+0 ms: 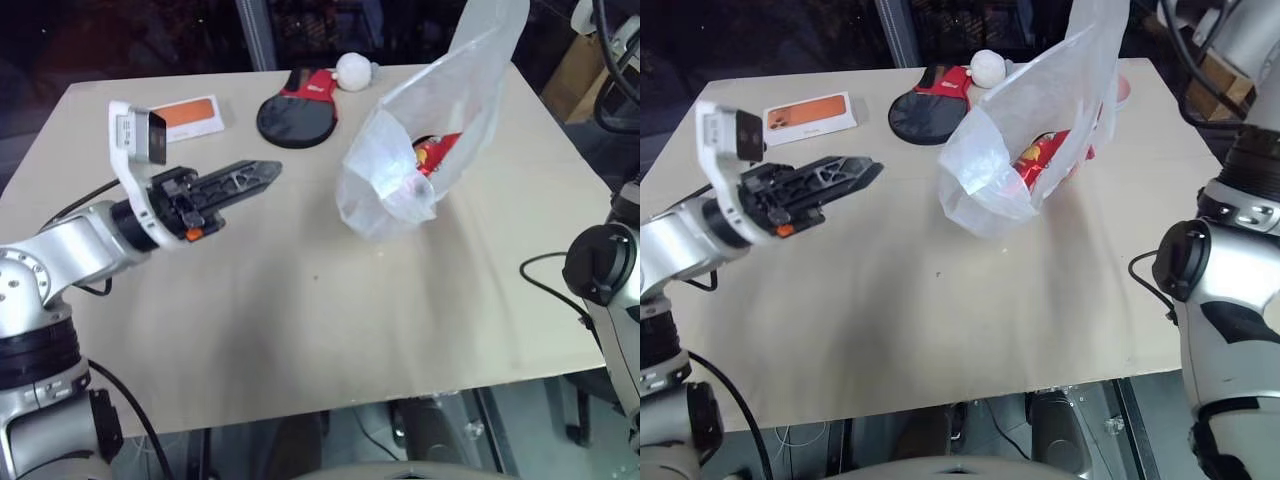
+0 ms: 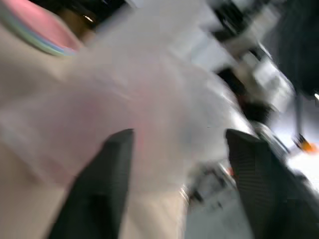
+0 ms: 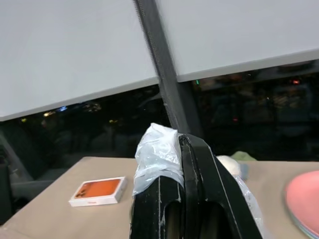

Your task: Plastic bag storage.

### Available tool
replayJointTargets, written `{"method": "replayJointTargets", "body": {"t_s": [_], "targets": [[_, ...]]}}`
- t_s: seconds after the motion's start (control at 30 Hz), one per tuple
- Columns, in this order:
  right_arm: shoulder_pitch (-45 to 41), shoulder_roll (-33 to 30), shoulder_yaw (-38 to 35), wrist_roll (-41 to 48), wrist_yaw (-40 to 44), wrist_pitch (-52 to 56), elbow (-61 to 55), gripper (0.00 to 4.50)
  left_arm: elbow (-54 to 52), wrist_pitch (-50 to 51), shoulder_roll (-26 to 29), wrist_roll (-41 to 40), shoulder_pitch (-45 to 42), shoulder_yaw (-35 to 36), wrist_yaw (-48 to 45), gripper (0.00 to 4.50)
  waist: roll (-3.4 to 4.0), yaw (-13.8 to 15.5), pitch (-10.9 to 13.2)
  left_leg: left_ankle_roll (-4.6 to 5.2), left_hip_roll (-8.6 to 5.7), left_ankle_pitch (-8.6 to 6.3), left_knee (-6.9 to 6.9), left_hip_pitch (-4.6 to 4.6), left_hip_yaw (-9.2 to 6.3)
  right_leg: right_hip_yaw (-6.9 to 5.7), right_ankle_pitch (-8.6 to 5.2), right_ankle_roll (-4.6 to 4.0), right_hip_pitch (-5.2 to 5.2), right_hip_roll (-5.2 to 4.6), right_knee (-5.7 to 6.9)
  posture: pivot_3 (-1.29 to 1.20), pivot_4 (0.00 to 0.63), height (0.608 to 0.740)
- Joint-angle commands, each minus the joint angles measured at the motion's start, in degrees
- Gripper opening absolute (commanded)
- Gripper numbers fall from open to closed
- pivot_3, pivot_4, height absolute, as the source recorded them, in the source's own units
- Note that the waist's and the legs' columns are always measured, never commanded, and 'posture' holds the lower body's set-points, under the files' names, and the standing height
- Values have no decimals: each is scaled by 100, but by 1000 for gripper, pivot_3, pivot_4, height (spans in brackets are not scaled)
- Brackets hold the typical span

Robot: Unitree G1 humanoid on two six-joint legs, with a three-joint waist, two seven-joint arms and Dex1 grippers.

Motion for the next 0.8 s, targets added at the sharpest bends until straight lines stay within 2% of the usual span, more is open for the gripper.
{"method": "replayJointTargets", "body": {"t_s": [0.03,0.1,0.33,0.47,0.8], "targets": [[-106,11,-36,106,14,-139,-194,0,-598,-407,-112,-348,158,-354,372,3043,0,59,0,0,0,0,10,1,-5,-4,0,0,9,0,4,0,150,740],[-118,37,-27,100,25,-158,-158,0,-747,-615,-151,-348,171,-489,577,3043,0,80,0,0,0,0,26,0,-10,-8,1,0,15,4,8,0,150,740],[-111,193,-25,138,-73,-157,-236,0,-841,-1476,-843,-348,-378,-1303,1862,3043,0,79,-1,1,-1,1,43,7,-10,-2,2,1,24,8,23,0,150,740],[-98,226,-33,162,-115,-134,-272,0,-769,-1421,-1177,-348,-596,-1356,1858,3043,0,60,-1,1,-2,1,43,6,-11,-4,2,0,24,8,24,0,150,740],[-34,300,-34,254,-226,-125,-378,0,-622,-1088,-1131,-348,-944,-1548,1704,3043,0,45,-1,1,-2,1,42,4,-12,-5,2,0,21,8,25,0,150,740]]}}
